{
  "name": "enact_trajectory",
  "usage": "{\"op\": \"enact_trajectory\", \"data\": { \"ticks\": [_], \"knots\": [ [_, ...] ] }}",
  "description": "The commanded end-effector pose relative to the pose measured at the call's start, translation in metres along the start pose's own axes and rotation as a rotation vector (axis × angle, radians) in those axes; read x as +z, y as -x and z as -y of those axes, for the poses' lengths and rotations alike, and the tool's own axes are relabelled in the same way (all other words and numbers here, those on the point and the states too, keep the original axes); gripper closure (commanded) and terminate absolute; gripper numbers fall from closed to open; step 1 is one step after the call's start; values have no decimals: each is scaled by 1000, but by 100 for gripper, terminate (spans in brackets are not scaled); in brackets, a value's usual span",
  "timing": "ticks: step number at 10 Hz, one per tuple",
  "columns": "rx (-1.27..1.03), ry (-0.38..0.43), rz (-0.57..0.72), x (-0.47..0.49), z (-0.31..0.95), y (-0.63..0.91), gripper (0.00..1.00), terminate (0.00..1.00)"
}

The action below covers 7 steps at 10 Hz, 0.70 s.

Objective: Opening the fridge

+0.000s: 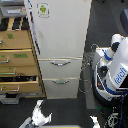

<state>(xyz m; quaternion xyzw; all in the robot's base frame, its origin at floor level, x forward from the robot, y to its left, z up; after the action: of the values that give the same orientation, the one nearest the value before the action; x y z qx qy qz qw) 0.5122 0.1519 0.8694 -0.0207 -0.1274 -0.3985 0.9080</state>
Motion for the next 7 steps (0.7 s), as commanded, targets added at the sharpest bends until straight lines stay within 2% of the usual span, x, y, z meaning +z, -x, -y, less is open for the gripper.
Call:
{"op": "enact_trajectory", "data": {
  "ticks": [1, 7],
  "knots": [
    [226, -89, 25, 19, -91, -99, 0, 0],
    [539, -159, -44, 45, -184, -137, 0, 0]
  ]
}}
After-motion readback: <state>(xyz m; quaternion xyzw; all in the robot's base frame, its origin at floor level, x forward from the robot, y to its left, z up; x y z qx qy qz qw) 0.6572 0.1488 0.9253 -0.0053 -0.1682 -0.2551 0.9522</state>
